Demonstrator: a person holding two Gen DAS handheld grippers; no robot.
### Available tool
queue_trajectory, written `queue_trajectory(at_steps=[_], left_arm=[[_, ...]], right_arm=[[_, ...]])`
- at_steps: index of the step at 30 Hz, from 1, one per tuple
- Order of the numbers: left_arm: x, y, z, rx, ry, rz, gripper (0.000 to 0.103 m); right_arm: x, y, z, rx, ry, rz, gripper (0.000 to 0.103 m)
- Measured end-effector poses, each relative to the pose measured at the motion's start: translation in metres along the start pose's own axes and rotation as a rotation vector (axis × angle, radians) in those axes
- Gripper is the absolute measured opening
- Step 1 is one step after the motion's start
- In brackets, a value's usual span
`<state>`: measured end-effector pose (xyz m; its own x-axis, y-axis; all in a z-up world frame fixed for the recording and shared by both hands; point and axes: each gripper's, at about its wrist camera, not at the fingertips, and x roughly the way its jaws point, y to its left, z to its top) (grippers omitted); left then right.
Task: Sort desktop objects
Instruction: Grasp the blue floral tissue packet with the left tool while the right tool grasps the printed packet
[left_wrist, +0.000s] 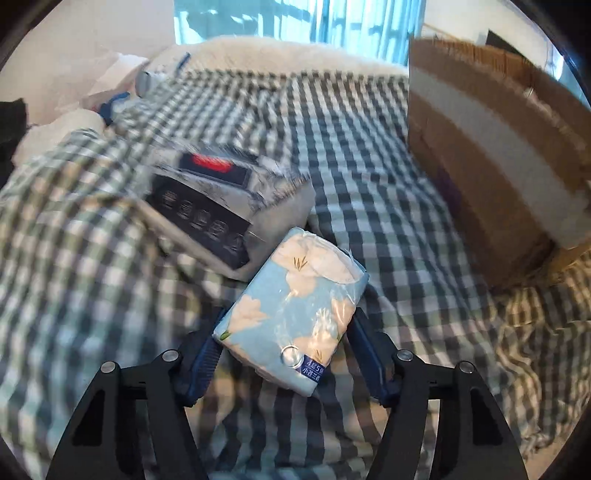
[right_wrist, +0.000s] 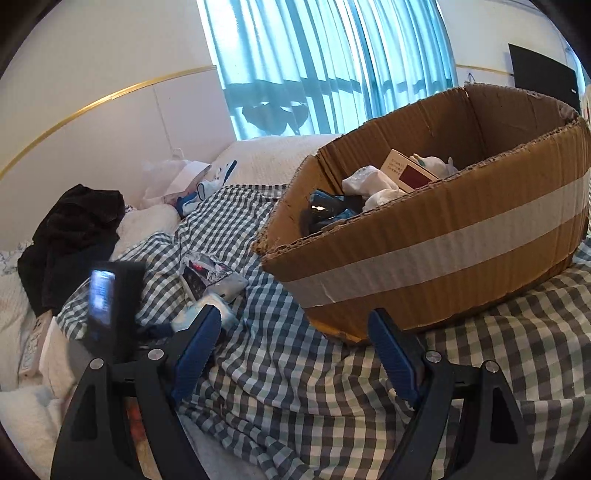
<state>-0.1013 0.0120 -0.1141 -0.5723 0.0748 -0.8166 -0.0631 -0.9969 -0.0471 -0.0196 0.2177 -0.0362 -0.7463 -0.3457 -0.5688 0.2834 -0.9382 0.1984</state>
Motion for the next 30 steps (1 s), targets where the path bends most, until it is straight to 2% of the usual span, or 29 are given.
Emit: queue_trajectory(at_steps=[5,8,12,16,20,25,30], left_arm=[[-0.060,0.010,-0.005,-0.046,-0.069,-0.004,0.067],[-0.093,0.030,-0.004,-0.113,-0.100,-0.015,0.067],[-0.120,0.057,-0.004,-0.178,-0.163,0.070,0.068],[-0.123,0.085,-0.004,-0.276,-0.177,0.070,0.068],[-0.121,0.105,0.004,-0.320,-0.195,0.085,0.068],[-0.113,0.127,0.010,-0.361,-0.217,0.122,0.068],[-0.091,0.137,0.008,-0.387,-0.182,0.145,0.068]], right_arm=[[-0.008,0.015,0.000,-0.050,-0.019,0.036,0.082],[-0.016,0.029,-0.001,-0.100,-0.034,0.078,0.082],[-0.015,0.050,-0.001,-0.158,-0.027,0.107,0.082],[-0.006,0.073,0.004,-0.214,-0.006,0.131,0.082],[0.015,0.092,0.013,-0.270,0.014,0.152,0.082],[0.075,0.108,0.026,-0.281,0.075,0.165,0.082],[0.147,0.121,0.036,-0.277,0.172,0.188,0.082]])
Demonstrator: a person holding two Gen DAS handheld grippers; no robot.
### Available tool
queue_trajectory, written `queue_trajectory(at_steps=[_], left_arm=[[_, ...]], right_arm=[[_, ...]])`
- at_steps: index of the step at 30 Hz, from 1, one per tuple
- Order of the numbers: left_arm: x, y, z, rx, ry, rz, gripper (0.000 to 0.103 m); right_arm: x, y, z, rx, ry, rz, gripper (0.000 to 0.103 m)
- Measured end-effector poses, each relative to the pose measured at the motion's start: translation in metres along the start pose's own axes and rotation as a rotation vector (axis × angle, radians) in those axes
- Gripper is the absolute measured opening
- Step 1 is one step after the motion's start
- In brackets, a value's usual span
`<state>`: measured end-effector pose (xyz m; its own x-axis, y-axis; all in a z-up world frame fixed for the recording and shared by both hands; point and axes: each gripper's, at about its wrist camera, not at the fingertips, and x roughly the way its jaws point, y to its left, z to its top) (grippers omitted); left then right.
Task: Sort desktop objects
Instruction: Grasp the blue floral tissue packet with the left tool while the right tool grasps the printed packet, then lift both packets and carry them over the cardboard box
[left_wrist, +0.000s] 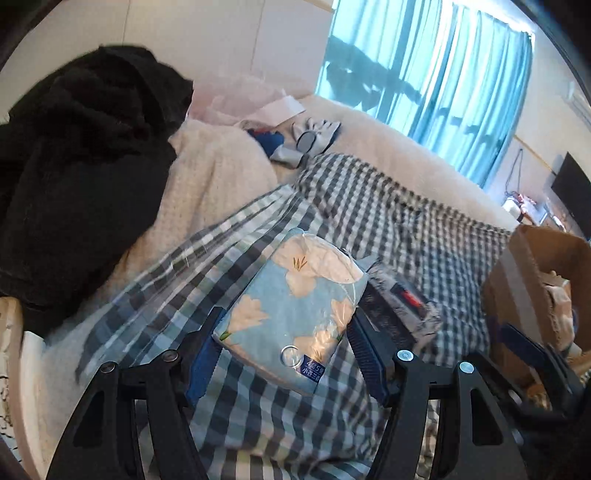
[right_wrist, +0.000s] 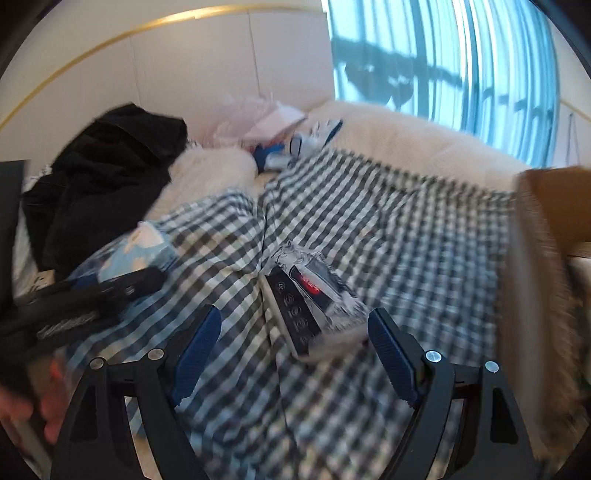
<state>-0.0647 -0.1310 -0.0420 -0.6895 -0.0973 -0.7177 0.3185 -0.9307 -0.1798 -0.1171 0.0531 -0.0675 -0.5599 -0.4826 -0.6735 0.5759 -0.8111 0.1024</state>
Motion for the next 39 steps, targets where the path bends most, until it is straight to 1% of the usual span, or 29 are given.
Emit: queue_trajectory(at_steps=[2,6,9,12,13,14,15,17,18,19,20,21,22,23,28,32,36,39], left_arm=[[0.008,0.004,0.001,-0.019,0.012,-0.008,0.068],[0.021,0.010,0.007,-0.046,0.011,0.005,0.068],[0.029,0.014,0.008,-0.065,0.016,0.004,0.068],[0.033,0.013,0.008,-0.062,0.016,0.008,0.068],[0.033,0.013,0.007,-0.060,0.013,0.009,0.068],[0.033,0.012,0.007,-0.058,0.012,0.009,0.068],[0.032,0.011,0.006,-0.057,0.013,0.005,0.068],[0.032,0.011,0.006,-0.053,0.015,0.002,0.068],[0.031,0.010,0.005,-0.053,0.010,0.002,0.068],[0.029,0.010,0.005,-0.052,0.006,0.001,0.068],[0.028,0.009,0.004,-0.053,0.004,0.000,0.068],[0.026,0.009,0.004,-0.055,0.002,-0.001,0.068],[0.025,0.009,0.003,-0.057,0.001,-0.002,0.068],[0.023,0.008,0.003,-0.058,-0.001,-0.003,0.068],[0.005,0.000,-0.004,-0.029,-0.027,-0.012,0.068],[-0.022,-0.009,-0.008,0.008,-0.071,-0.031,0.068],[-0.053,-0.016,-0.013,0.028,-0.106,-0.073,0.068],[-0.072,-0.020,-0.017,0.052,-0.128,-0.088,0.068]], right_arm=[[0.024,-0.005,0.005,0.014,0.025,0.005,0.082],[0.068,-0.021,0.011,0.060,0.074,-0.011,0.082],[0.088,-0.024,0.007,0.052,0.112,-0.026,0.082],[0.098,-0.024,0.001,0.044,0.135,-0.033,0.082],[0.101,-0.024,-0.001,0.049,0.139,-0.036,0.080],[0.101,-0.025,-0.003,0.051,0.143,-0.043,0.071],[0.101,-0.025,-0.004,0.052,0.150,-0.055,0.064],[0.098,-0.025,-0.007,0.054,0.158,-0.054,0.045],[0.094,-0.023,-0.008,0.047,0.163,-0.053,0.039],[0.089,-0.021,-0.010,0.036,0.167,-0.061,0.029],[0.082,-0.019,-0.012,0.015,0.172,-0.076,0.023],[0.076,-0.016,-0.013,-0.002,0.173,-0.089,0.018],[0.066,-0.013,-0.015,-0.021,0.166,-0.105,0.012],[0.058,-0.010,-0.015,-0.034,0.159,-0.114,0.010],[-0.002,0.008,-0.021,-0.101,0.115,-0.161,0.008],[-0.047,0.026,-0.023,-0.166,0.088,-0.229,0.008],[-0.088,0.035,-0.022,-0.187,0.057,-0.262,0.007],[-0.123,0.037,-0.021,-0.176,0.007,-0.268,0.007]])
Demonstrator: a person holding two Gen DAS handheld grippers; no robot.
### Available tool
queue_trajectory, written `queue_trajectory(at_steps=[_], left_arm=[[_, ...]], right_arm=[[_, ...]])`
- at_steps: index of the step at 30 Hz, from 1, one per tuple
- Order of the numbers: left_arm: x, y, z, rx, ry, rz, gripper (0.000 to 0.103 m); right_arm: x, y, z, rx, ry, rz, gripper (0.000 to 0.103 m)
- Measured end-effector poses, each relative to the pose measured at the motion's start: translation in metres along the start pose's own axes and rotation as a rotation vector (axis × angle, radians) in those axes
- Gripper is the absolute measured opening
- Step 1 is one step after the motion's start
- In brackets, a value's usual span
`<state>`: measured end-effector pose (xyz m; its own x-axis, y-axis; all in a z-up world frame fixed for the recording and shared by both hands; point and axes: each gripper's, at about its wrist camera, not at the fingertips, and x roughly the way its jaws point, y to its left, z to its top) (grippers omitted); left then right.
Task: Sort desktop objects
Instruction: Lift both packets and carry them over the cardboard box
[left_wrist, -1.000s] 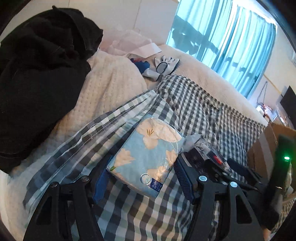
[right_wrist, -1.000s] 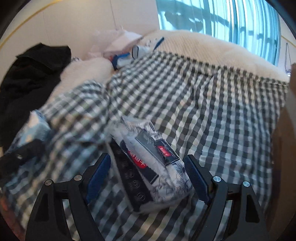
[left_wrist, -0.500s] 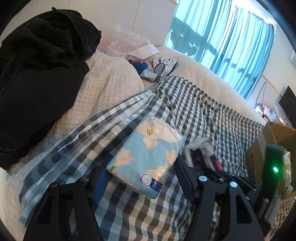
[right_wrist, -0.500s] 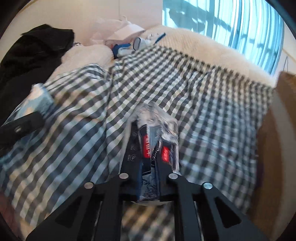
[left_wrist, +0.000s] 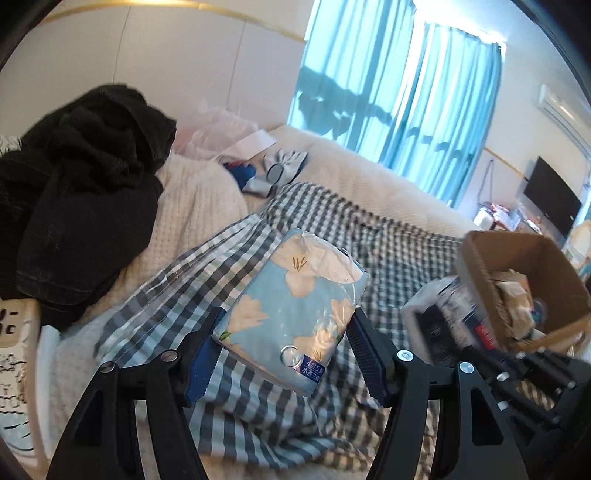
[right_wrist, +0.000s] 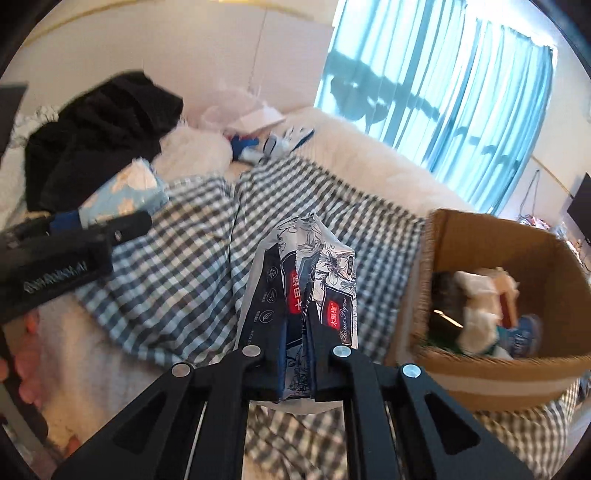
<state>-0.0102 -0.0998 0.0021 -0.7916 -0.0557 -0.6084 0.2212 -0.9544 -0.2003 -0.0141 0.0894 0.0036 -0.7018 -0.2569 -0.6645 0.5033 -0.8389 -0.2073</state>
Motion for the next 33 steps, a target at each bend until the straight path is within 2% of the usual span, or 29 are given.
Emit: queue_trajectory(at_steps=[7,11,15,19,23,27,33], left_arm=[[-0.036,-0.024,-0.002,0.028,-0.013,-0.049,0.068],[-0.055,-0.058,0.004,0.048,-0.044,-0.103,0.068],[-0.059,-0.098,0.013,0.061,-0.036,-0.165,0.068],[-0.056,-0.144,0.030,0.072,-0.068,-0.179,0.068],[-0.037,-0.188,0.046,0.063,-0.063,-0.222,0.068],[-0.007,-0.234,0.054,0.087,-0.053,-0.246,0.068],[0.052,-0.308,0.048,0.184,0.001,-0.270,0.068]], right_arm=[[-0.069,-0.038,-0.007,0.068,-0.089,0.006,0.007],[-0.093,-0.069,-0.002,0.086,-0.132,-0.010,0.007],[-0.110,-0.107,0.004,0.112,-0.182,-0.045,0.007],[-0.119,-0.153,0.014,0.140,-0.208,-0.084,0.007],[-0.109,-0.201,0.020,0.181,-0.213,-0.117,0.007],[-0.081,-0.244,0.023,0.212,-0.187,-0.145,0.007],[-0.032,-0.291,0.021,0.282,-0.126,-0.152,0.007]])
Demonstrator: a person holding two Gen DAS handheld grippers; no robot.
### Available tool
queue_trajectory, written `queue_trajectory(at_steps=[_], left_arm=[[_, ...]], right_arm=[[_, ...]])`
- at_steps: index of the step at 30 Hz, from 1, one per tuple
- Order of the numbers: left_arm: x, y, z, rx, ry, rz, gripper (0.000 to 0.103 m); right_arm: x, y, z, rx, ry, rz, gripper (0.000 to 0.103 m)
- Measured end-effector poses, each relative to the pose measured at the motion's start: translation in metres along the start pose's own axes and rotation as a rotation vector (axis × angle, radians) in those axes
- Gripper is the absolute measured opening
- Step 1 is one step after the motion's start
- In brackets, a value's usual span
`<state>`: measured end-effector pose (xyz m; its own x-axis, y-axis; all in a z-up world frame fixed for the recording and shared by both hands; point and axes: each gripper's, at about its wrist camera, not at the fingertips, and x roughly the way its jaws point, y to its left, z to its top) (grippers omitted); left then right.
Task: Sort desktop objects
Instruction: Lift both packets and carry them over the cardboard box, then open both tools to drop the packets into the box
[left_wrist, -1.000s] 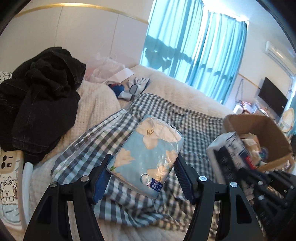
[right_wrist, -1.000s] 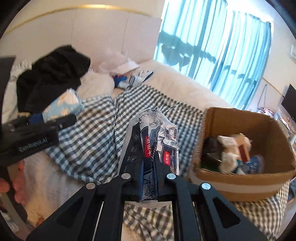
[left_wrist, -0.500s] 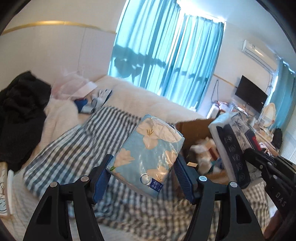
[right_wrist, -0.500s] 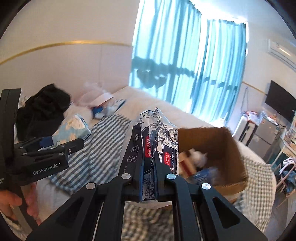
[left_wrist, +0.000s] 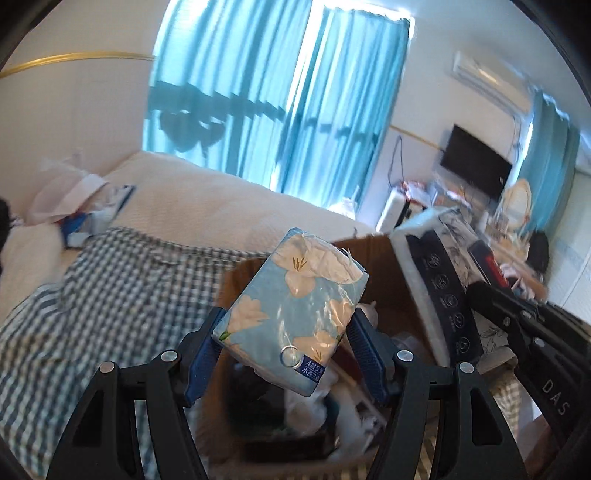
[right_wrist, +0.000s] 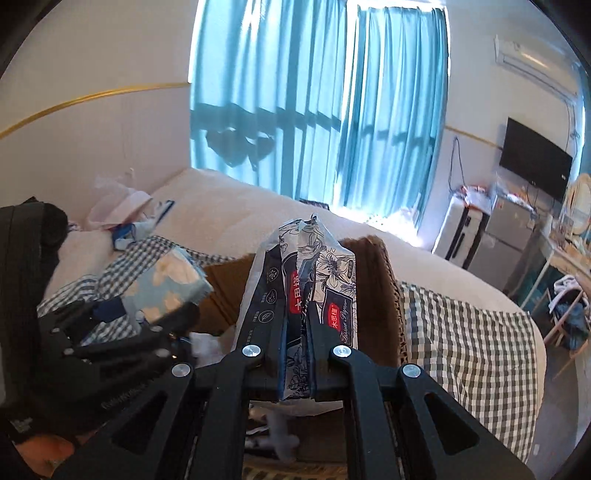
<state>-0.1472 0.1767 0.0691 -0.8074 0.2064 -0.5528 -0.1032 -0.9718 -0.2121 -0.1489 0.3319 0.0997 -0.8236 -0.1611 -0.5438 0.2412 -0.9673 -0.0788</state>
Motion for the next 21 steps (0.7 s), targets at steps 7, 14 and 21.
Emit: queue_trajectory(at_steps=[7,14,21], left_arm=[[0.049,-0.014,0.000,0.071,0.135,-0.009,0.094],[0.009,0.033,0.009,-0.038,0.121,0.014,0.100],[-0.096,0.055,0.031,0.017,-0.024,0.066,0.103]], right_arm=[[-0.006,-0.018,0.004,0.045,-0.052,-0.106,0.067],[-0.061,0.013,0.023,0.003,-0.141,-0.141,0.077],[-0.135,0.072,0.035,-0.037,-0.234,-0.120,0.099]])
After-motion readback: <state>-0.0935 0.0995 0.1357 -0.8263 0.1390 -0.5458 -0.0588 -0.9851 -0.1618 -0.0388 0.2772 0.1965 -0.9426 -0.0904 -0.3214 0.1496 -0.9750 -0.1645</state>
